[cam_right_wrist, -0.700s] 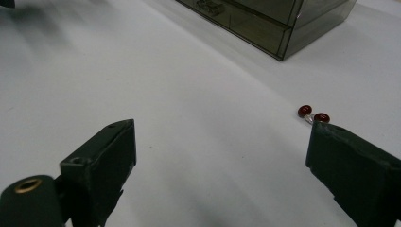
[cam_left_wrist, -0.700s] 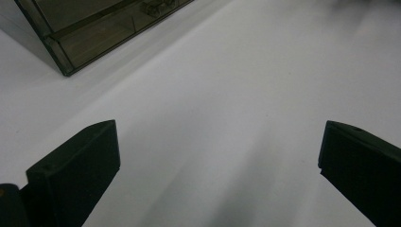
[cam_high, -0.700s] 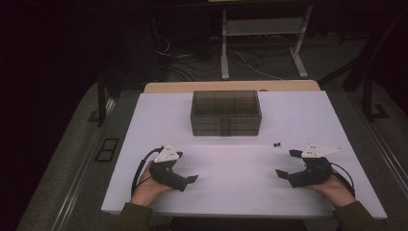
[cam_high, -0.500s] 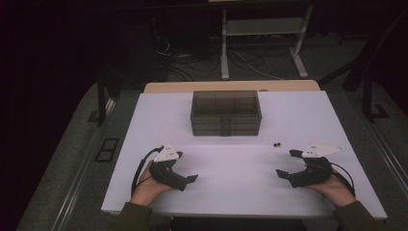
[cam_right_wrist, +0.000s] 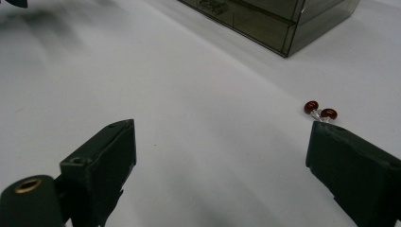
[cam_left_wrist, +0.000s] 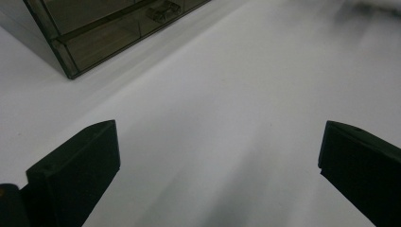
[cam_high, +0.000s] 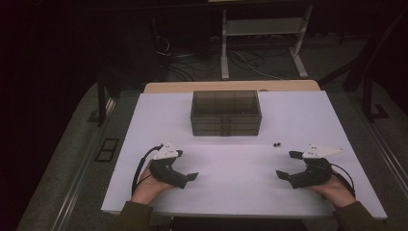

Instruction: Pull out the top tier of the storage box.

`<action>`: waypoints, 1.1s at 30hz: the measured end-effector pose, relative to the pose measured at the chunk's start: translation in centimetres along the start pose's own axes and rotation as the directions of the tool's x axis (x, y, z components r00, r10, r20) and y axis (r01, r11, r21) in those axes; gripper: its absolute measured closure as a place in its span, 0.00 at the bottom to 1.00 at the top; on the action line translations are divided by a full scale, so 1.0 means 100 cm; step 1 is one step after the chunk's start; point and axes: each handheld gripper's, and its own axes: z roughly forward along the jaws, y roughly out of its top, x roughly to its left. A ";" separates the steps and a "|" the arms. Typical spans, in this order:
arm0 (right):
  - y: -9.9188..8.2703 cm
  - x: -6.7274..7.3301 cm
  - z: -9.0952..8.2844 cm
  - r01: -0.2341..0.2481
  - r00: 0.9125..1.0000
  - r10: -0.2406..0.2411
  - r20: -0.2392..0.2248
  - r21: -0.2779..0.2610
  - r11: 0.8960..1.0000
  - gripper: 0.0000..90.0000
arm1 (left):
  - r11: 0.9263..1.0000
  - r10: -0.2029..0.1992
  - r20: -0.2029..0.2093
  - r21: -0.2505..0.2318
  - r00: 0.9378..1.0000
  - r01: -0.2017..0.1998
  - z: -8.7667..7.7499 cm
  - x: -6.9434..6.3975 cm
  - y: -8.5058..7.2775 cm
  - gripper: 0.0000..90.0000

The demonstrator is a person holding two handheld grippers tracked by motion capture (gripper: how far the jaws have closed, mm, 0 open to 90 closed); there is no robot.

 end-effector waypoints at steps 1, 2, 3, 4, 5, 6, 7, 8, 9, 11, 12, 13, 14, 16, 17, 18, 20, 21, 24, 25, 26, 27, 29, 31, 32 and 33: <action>0.000 0.000 0.000 0.001 1.000 -0.001 0.001 -0.002 1.000 0.10 | 1.000 -0.005 0.002 -0.003 1.000 0.005 0.000 0.000 0.000 0.00; 0.000 0.000 0.000 0.003 1.000 -0.003 0.002 -0.002 1.000 0.10 | 1.000 -0.006 0.003 -0.004 1.000 0.006 0.001 0.000 0.001 0.00; 0.000 0.000 0.000 0.001 1.000 -0.001 0.002 -0.003 1.000 0.10 | 1.000 -0.009 0.005 -0.006 1.000 0.009 0.002 0.000 0.001 0.00; 0.000 0.000 0.000 -0.001 1.000 0.001 0.000 -0.003 1.000 0.10 | 1.000 -0.001 0.004 -0.002 1.000 0.001 0.002 0.000 0.002 0.00; 0.000 0.000 0.000 -0.001 1.000 0.001 0.001 -0.004 1.000 0.10 | 1.000 0.001 0.002 -0.005 1.000 -0.001 0.002 0.000 0.003 0.00; 0.000 0.001 0.000 -0.001 1.000 0.001 0.002 -0.004 1.000 0.10 | 1.000 -0.004 0.004 -0.011 1.000 0.004 0.002 -0.001 0.004 0.00; 0.000 0.001 0.000 -0.001 1.000 0.001 0.001 -0.007 1.000 0.10 | 1.000 -0.006 0.005 -0.014 1.000 0.006 0.003 -0.001 0.004 0.00; 0.000 0.001 0.000 -0.002 1.000 0.002 0.000 -0.008 1.000 0.10 | 1.000 -0.003 0.007 -0.013 1.000 0.003 0.003 -0.001 0.005 0.00; 0.000 0.001 0.000 -0.003 1.000 0.003 -0.001 -0.009 1.000 0.10 | 1.000 -0.001 0.009 -0.015 1.000 0.001 0.003 -0.001 0.005 0.00; 0.000 0.001 0.000 -0.003 1.000 0.003 0.002 -0.009 1.000 0.10 | 1.000 -0.003 0.010 -0.014 1.000 0.004 0.003 -0.001 0.006 0.00; 0.000 0.001 0.000 -0.003 1.000 0.003 0.000 -0.011 1.000 0.10 | 1.000 -0.006 0.009 -0.014 1.000 0.006 0.004 -0.001 0.006 0.00; 0.000 0.001 0.000 -0.004 1.000 0.004 -0.002 -0.012 1.000 0.10 | 1.000 -0.005 0.010 -0.015 1.000 0.005 0.004 -0.001 0.006 0.00; 0.000 0.001 0.000 -0.004 1.000 0.004 -0.001 -0.013 1.000 0.10 | 1.000 -0.002 0.010 -0.013 1.000 0.003 0.005 -0.001 0.006 0.00; 0.000 0.001 0.000 -0.004 1.000 0.004 -0.004 -0.016 1.000 0.10 | 1.000 -0.004 0.010 -0.015 1.000 0.004 0.005 -0.001 0.007 0.00; 0.000 0.001 0.000 -0.004 1.000 0.004 -0.005 -0.017 1.000 0.10 | 1.000 -0.005 0.010 -0.017 1.000 0.005 0.006 -0.001 0.007 0.00; 0.000 0.001 0.000 -0.004 1.000 0.004 -0.006 -0.016 1.000 0.10 | 1.000 -0.007 0.009 -0.020 1.000 0.007 0.006 -0.001 0.008 0.00; 0.000 0.002 0.000 -0.005 1.000 0.005 -0.005 -0.018 1.000 0.10 | 1.000 -0.006 0.011 -0.019 1.000 0.006 0.008 -0.002 0.009 0.00; 0.000 0.002 0.000 -0.004 1.000 0.004 -0.004 -0.018 1.000 0.10 | 1.000 -0.005 0.009 -0.019 1.000 0.005 0.009 -0.002 0.010 0.00; 0.000 0.002 0.000 -0.003 1.000 0.003 -0.005 -0.018 1.000 0.10 | 1.000 -0.002 0.010 -0.018 1.000 0.002 0.011 -0.003 0.012 0.00; 0.000 0.002 0.000 -0.002 1.000 0.002 -0.008 -0.017 1.000 0.10 | 1.000 0.004 0.011 -0.020 1.000 -0.004 0.012 -0.003 0.013 0.00; 0.000 0.003 0.000 -0.001 1.000 0.001 -0.008 -0.020 1.000 0.10 | 1.000 0.008 0.014 -0.017 1.000 -0.008 0.013 -0.004 0.014 0.00; 0.000 0.003 0.000 -0.003 1.000 0.003 -0.009 -0.023 1.000 0.10 | 1.000 0.009 0.014 -0.020 1.000 -0.008 0.014 -0.004 0.014 0.00; 0.000 0.003 0.001 -0.006 1.000 0.005 -0.009 -0.023 1.000 0.10 | 1.000 0.009 0.015 -0.026 1.000 -0.009 0.014 -0.005 0.015 0.00; 0.001 0.004 0.002 -0.004 1.000 0.003 -0.009 -0.022 1.000 0.10 | 0.999 0.005 0.018 -0.035 1.000 -0.004 0.014 -0.005 0.016 0.00; 0.000 0.005 0.002 -0.001 1.000 0.001 -0.010 -0.021 1.000 0.10 | 0.999 0.006 0.020 -0.039 1.000 -0.005 0.014 -0.004 0.016 0.00; 0.000 0.005 0.002 0.003 1.000 -0.003 -0.010 -0.018 1.000 0.10 | 0.999 0.002 0.022 -0.041 1.000 -0.001 0.014 -0.003 0.016 0.00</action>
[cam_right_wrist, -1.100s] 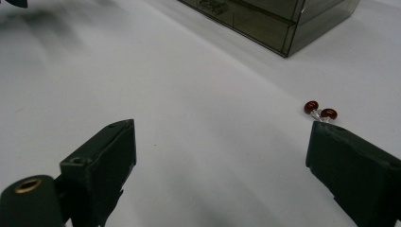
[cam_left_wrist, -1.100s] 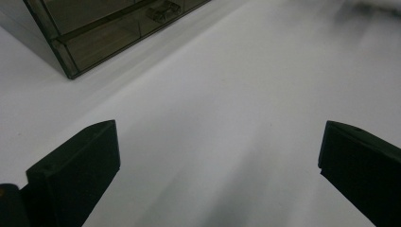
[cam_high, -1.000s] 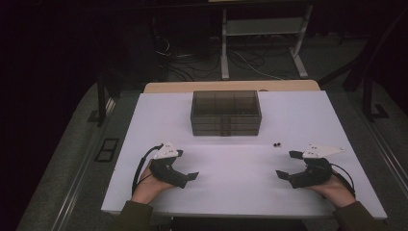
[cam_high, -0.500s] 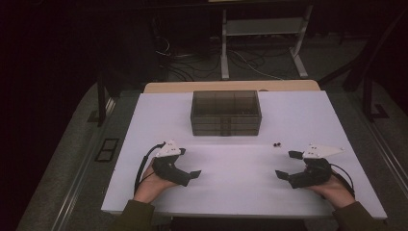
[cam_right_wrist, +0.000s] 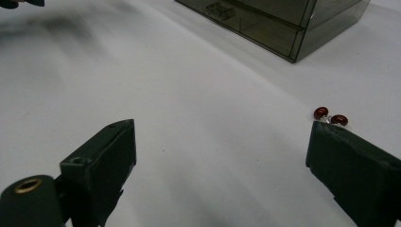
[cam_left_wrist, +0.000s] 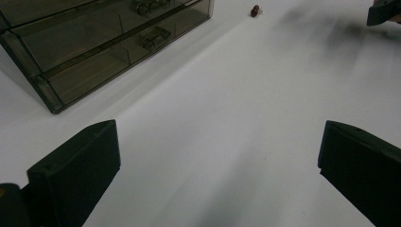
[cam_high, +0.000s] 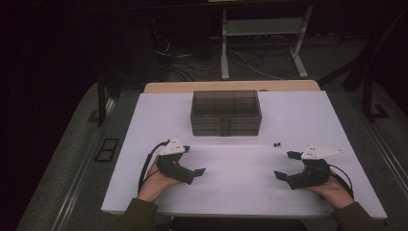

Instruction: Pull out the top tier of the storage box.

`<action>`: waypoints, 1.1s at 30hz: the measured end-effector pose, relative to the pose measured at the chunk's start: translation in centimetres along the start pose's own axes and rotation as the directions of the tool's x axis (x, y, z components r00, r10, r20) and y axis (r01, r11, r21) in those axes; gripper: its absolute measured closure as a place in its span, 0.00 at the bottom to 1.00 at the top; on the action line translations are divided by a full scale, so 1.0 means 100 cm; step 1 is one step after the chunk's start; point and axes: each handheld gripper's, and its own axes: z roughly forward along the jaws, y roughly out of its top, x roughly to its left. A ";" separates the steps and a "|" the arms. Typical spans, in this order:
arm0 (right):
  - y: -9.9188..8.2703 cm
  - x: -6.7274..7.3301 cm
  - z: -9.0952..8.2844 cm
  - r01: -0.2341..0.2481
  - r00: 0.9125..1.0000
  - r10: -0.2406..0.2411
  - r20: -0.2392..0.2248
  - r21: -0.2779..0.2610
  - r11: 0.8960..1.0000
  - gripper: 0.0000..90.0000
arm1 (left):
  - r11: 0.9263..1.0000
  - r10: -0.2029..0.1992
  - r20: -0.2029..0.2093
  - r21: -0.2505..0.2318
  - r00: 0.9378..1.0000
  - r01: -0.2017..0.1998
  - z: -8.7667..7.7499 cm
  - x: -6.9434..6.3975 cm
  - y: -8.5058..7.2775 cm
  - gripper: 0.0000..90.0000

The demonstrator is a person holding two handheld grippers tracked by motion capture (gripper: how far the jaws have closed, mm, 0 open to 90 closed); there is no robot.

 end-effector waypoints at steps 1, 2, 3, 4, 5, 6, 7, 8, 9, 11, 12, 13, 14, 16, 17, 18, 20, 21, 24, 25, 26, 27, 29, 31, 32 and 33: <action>0.000 0.000 0.000 0.001 1.000 -0.001 -0.001 0.001 1.000 0.10 | 1.000 -0.004 0.003 -0.001 1.000 0.004 0.001 0.001 0.000 0.00; 0.000 0.000 0.001 0.003 1.000 -0.003 -0.002 0.004 1.000 0.10 | 1.000 -0.002 0.004 0.002 1.000 0.002 0.001 0.001 0.000 0.00; 0.000 0.000 0.001 0.001 1.000 -0.001 -0.002 0.006 1.000 0.10 | 1.000 -0.001 0.005 0.004 1.000 0.001 0.001 0.002 0.000 0.00; 0.000 0.000 0.001 0.001 1.000 -0.001 -0.002 0.005 1.000 0.10 | 1.000 -0.003 0.007 0.003 1.000 0.003 0.002 0.002 0.000 0.00; 0.000 0.000 0.001 0.001 1.000 -0.001 0.000 0.005 1.000 0.10 | 1.000 -0.003 0.008 0.003 1.000 0.003 0.002 0.002 0.000 0.00; 0.000 0.000 0.000 -0.003 1.000 0.003 0.000 0.004 1.000 0.10 | 1.000 -0.001 0.006 0.001 1.000 0.001 0.002 0.002 0.001 0.00; 0.000 -0.001 0.000 -0.004 1.000 0.004 0.000 0.002 1.000 0.10 | 1.000 -0.002 0.006 -0.001 1.000 0.002 0.002 0.002 0.001 0.00; 0.000 -0.001 0.000 -0.004 1.000 0.004 0.004 -0.001 1.000 0.10 | 1.000 -0.004 0.007 -0.003 1.000 0.004 0.002 0.002 0.001 0.00; 0.000 -0.001 -0.001 -0.005 1.000 0.005 0.004 -0.003 1.000 0.10 | 1.000 -0.006 0.008 -0.005 1.000 0.006 0.003 0.002 0.001 0.00; 0.000 -0.001 -0.001 -0.001 1.000 0.001 0.010 -0.009 1.000 0.10 | 1.000 -0.009 0.009 -0.008 1.000 0.009 0.003 0.003 0.002 0.00; 0.000 -0.001 -0.001 0.000 1.000 0.000 0.010 -0.009 1.000 0.10 | 1.000 -0.008 0.011 -0.006 1.000 0.008 0.004 0.004 0.003 0.00; 0.000 -0.001 -0.001 0.000 1.000 0.000 0.010 -0.010 1.000 0.10 | 1.000 -0.005 0.013 -0.008 1.000 0.005 0.005 0.004 0.004 0.00; 0.000 -0.002 -0.001 -0.001 1.000 0.001 0.009 -0.009 1.000 0.10 | 1.000 -0.003 0.012 -0.009 1.000 0.003 0.006 0.004 0.005 0.00; 0.000 -0.002 -0.001 -0.002 1.000 0.002 0.009 -0.009 1.000 0.10 | 1.000 -0.004 0.019 -0.015 1.000 0.004 0.009 0.004 0.007 0.00; 0.000 -0.002 -0.002 -0.003 1.000 0.003 0.008 -0.010 1.000 0.10 | 1.000 -0.002 0.020 -0.009 1.000 0.002 0.010 0.004 0.008 0.00; 0.000 -0.002 -0.002 -0.002 1.000 0.002 0.008 -0.011 1.000 0.10 | 1.000 0.000 0.020 -0.007 1.000 0.000 0.011 0.004 0.008 0.00; 0.000 -0.002 -0.002 -0.002 1.000 0.002 0.008 -0.013 1.000 0.10 | 1.000 0.003 0.023 -0.007 1.000 -0.003 0.013 0.004 0.009 0.00; 0.000 -0.002 -0.002 -0.003 1.000 0.003 0.009 -0.013 1.000 0.10 | 1.000 0.001 0.022 -0.007 1.000 -0.001 0.014 0.004 0.010 0.00; 0.000 -0.002 -0.002 -0.005 1.000 0.005 0.010 -0.016 1.000 0.10 | 1.000 0.004 0.025 -0.010 1.000 -0.003 0.015 0.004 0.012 0.00; 0.000 -0.002 -0.002 -0.005 1.000 0.005 0.010 -0.017 1.000 0.10 | 1.000 0.004 0.024 -0.012 1.000 -0.004 0.016 0.004 0.012 0.00; 0.000 -0.002 -0.002 -0.006 1.000 0.006 0.010 -0.017 1.000 0.10 | 1.000 0.007 0.027 -0.010 1.000 -0.007 0.016 0.004 0.013 0.00; 0.000 -0.002 -0.002 -0.005 1.000 0.006 0.009 -0.017 1.000 0.10 | 1.000 0.012 0.027 -0.011 1.000 -0.011 0.017 0.004 0.014 0.00; 0.000 -0.002 -0.002 -0.005 1.000 0.005 0.011 -0.015 1.000 0.10 | 1.000 0.008 0.025 -0.019 1.000 -0.008 0.018 0.004 0.015 0.00; 0.000 -0.002 -0.002 -0.005 1.000 0.005 0.010 -0.017 1.000 0.10 | 1.000 0.012 0.025 -0.021 1.000 -0.012 0.019 0.004 0.016 0.00; 0.000 -0.002 -0.002 -0.005 1.000 0.006 0.010 -0.017 1.000 0.10 | 1.000 0.013 0.024 -0.019 1.000 -0.012 0.020 0.004 0.017 0.00; 0.000 -0.002 -0.002 -0.006 1.000 0.006 0.009 -0.018 1.000 0.10 | 1.000 0.012 0.023 -0.019 1.000 -0.011 0.020 0.004 0.017 0.00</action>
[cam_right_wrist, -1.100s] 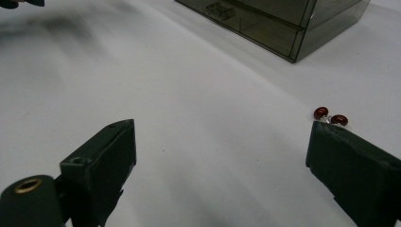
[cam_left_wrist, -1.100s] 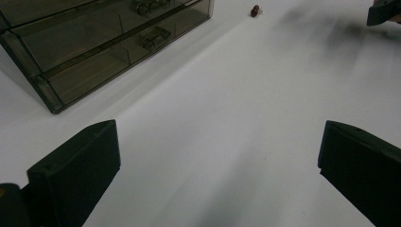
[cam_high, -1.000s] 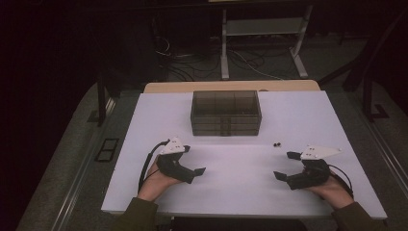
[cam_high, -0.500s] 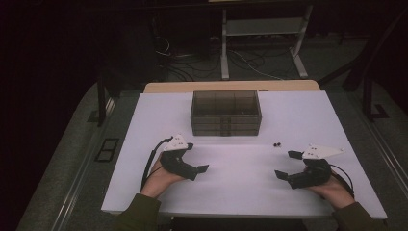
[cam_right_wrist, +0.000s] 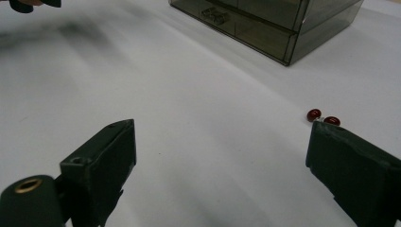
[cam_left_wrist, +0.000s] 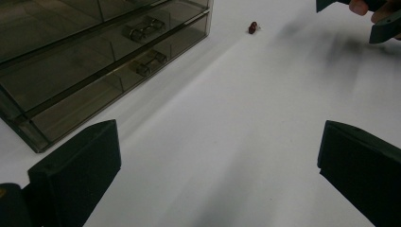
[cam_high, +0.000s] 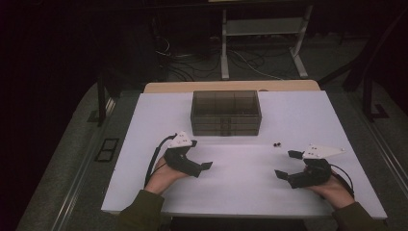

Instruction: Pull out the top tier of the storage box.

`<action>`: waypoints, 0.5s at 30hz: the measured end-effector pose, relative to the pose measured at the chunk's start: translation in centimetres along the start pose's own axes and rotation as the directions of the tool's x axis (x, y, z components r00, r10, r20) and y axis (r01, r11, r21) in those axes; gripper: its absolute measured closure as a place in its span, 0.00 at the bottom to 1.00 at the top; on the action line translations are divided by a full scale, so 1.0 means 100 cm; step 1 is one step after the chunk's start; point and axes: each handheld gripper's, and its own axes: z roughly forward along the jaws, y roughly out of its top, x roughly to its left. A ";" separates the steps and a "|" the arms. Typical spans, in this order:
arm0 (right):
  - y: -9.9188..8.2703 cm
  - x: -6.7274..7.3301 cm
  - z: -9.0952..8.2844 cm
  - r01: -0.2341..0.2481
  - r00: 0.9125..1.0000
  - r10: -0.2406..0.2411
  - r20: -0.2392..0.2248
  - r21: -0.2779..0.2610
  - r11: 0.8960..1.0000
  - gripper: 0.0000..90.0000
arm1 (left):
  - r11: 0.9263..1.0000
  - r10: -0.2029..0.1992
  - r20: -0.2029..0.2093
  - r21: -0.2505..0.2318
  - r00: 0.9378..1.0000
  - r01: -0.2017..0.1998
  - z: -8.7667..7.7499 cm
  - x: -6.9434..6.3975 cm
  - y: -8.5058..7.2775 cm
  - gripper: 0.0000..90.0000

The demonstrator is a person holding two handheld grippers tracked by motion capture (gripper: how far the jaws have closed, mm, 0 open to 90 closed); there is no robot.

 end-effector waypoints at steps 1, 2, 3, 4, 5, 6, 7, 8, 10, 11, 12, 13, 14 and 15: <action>0.000 0.000 0.000 -0.002 1.000 0.002 -0.001 0.000 1.000 0.10 | 1.000 0.003 0.002 -0.002 1.000 -0.003 0.001 0.000 0.001 0.00; 0.000 0.000 0.000 -0.003 1.000 0.003 -0.002 0.000 1.000 0.10 | 1.000 0.004 0.002 -0.002 1.000 -0.004 0.003 0.000 0.001 0.00; 0.000 -0.001 0.000 -0.003 1.000 0.003 -0.003 0.000 1.000 0.10 | 1.000 0.006 0.005 -0.002 1.000 -0.006 0.003 0.000 0.001 0.00; 0.000 -0.001 0.000 -0.004 1.000 0.004 -0.003 0.000 1.000 0.10 | 1.000 0.001 0.005 -0.003 1.000 -0.001 0.004 0.001 0.002 0.00; 0.000 -0.001 0.000 -0.003 1.000 0.003 -0.005 0.000 1.000 0.10 | 1.000 0.004 0.005 -0.005 1.000 -0.004 0.005 0.001 0.002 0.00; 0.000 -0.001 0.000 -0.003 1.000 0.003 -0.005 0.001 1.000 0.10 | 1.000 0.005 0.007 -0.004 1.000 -0.005 0.006 0.001 0.003 0.00; 0.000 -0.001 -0.001 -0.004 1.000 0.004 -0.004 0.001 1.000 0.10 | 1.000 0.005 0.008 -0.004 1.000 -0.005 0.007 0.002 0.003 0.00; 0.000 -0.001 -0.001 -0.003 1.000 0.003 -0.005 0.001 1.000 0.10 | 1.000 0.006 0.007 -0.004 1.000 -0.006 0.008 0.002 0.003 0.00; 0.000 -0.001 -0.001 -0.003 1.000 0.003 -0.005 0.001 1.000 0.10 | 1.000 0.008 0.008 -0.009 1.000 -0.008 0.009 0.003 0.004 0.00; 0.000 -0.001 -0.001 -0.002 1.000 0.002 -0.006 0.000 1.000 0.10 | 1.000 0.007 0.010 -0.008 1.000 -0.007 0.009 0.003 0.004 0.00; 0.000 -0.001 -0.001 -0.002 1.000 0.002 -0.007 0.000 1.000 0.10 | 1.000 0.006 0.009 -0.007 1.000 -0.006 0.009 0.003 0.004 0.00; 0.000 -0.001 -0.001 -0.005 1.000 0.005 -0.006 -0.001 1.000 0.10 | 1.000 0.003 0.010 -0.010 1.000 -0.003 0.010 0.003 0.005 0.00; 0.000 -0.001 -0.001 -0.005 1.000 0.005 -0.006 -0.001 1.000 0.10 | 1.000 0.006 0.010 -0.010 1.000 -0.006 0.010 0.003 0.006 0.00; 0.000 -0.001 -0.001 -0.006 1.000 0.006 -0.006 -0.002 1.000 0.10 | 1.000 0.003 0.010 -0.012 1.000 -0.002 0.010 0.003 0.006 0.00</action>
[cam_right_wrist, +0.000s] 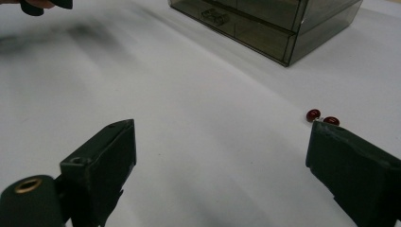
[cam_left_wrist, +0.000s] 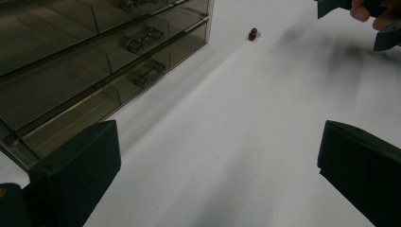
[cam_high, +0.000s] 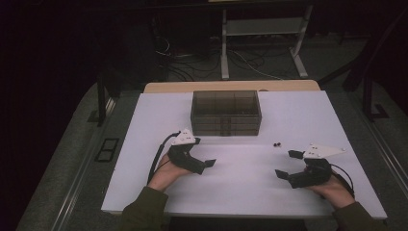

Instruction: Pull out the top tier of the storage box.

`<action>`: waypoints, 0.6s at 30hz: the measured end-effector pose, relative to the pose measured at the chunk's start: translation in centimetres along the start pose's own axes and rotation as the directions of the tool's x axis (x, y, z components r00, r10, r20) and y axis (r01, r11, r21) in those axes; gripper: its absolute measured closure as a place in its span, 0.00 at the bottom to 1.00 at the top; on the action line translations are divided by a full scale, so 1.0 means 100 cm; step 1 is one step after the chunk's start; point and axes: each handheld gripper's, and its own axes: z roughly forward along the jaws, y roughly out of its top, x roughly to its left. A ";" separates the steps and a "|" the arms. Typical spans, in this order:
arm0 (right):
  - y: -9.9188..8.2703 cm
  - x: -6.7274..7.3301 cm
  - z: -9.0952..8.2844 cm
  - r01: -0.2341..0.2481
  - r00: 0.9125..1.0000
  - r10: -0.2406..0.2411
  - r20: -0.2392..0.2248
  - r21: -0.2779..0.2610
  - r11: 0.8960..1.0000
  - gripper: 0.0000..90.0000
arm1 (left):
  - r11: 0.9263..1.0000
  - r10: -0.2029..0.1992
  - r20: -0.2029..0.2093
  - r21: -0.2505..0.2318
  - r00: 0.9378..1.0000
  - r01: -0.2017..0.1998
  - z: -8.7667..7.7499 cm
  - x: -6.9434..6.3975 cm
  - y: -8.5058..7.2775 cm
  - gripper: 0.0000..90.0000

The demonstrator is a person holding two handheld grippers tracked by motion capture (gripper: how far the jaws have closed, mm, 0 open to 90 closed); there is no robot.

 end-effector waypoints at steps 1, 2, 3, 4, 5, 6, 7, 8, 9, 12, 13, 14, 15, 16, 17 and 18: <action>0.000 0.000 0.000 -0.001 1.000 0.001 0.000 -0.001 1.000 0.10 | 1.000 -0.002 -0.001 0.001 1.000 0.002 0.001 0.000 0.001 0.00; 0.000 0.000 0.000 -0.003 1.000 0.003 0.001 -0.002 1.000 0.10 | 1.000 -0.003 -0.001 0.000 1.000 0.003 0.001 0.001 0.001 0.00; 0.000 0.000 0.000 -0.003 1.000 0.003 0.000 -0.002 1.000 0.10 | 1.000 -0.004 0.000 -0.003 1.000 0.004 0.001 0.001 0.002 0.00; 0.000 -0.001 0.000 -0.003 1.000 0.003 0.001 -0.001 1.000 0.10 | 1.000 -0.004 0.001 -0.001 1.000 0.004 0.002 0.001 0.002 0.00; 0.000 0.000 0.000 -0.003 1.000 0.003 0.001 0.000 1.000 0.10 | 1.000 -0.003 0.003 0.001 1.000 0.003 0.002 0.001 0.002 0.00; 0.000 0.000 0.000 -0.003 1.000 0.003 0.001 0.001 1.000 0.10 | 1.000 -0.005 0.003 0.000 1.000 0.005 0.003 0.001 0.002 0.00; 0.000 0.000 0.000 -0.003 1.000 0.003 0.000 0.001 1.000 0.10 | 1.000 -0.004 0.007 0.003 1.000 0.004 0.004 0.002 0.003 0.00; 0.000 0.000 0.000 -0.003 1.000 0.003 0.000 0.001 1.000 0.10 | 1.000 -0.001 0.009 0.006 1.000 0.001 0.005 0.002 0.003 0.00; 0.000 0.000 0.000 -0.001 1.000 0.001 0.000 0.000 1.000 0.10 | 1.000 -0.001 0.009 0.008 1.000 0.001 0.005 0.002 0.004 0.00; 0.000 0.000 0.000 -0.004 1.000 0.004 0.001 0.001 1.000 0.10 | 1.000 0.002 0.013 0.007 1.000 -0.002 0.007 0.002 0.005 0.00; 0.000 0.000 0.000 -0.004 1.000 0.004 0.001 0.000 1.000 0.10 | 1.000 0.006 0.013 0.008 1.000 -0.006 0.007 0.003 0.006 0.00; 0.000 0.000 0.000 -0.004 1.000 0.004 -0.001 -0.001 1.000 0.10 | 1.000 0.005 0.012 0.008 1.000 -0.005 0.008 0.002 0.006 0.00; 0.000 0.000 0.000 -0.004 1.000 0.004 -0.001 -0.001 1.000 0.10 | 1.000 0.004 0.013 0.006 1.000 -0.004 0.008 0.002 0.007 0.00; 0.000 0.000 0.000 -0.004 1.000 0.004 0.000 0.001 1.000 0.10 | 1.000 0.005 0.014 0.007 1.000 -0.005 0.009 0.003 0.007 0.00; 0.000 0.000 0.000 -0.003 1.000 0.003 0.001 0.002 1.000 0.10 | 1.000 0.003 0.016 0.007 1.000 -0.003 0.009 0.003 0.007 0.00; -0.001 0.000 0.000 -0.001 1.000 0.001 0.001 0.002 1.000 0.10 | 1.000 0.001 0.016 0.006 1.000 -0.001 0.009 0.003 0.008 0.00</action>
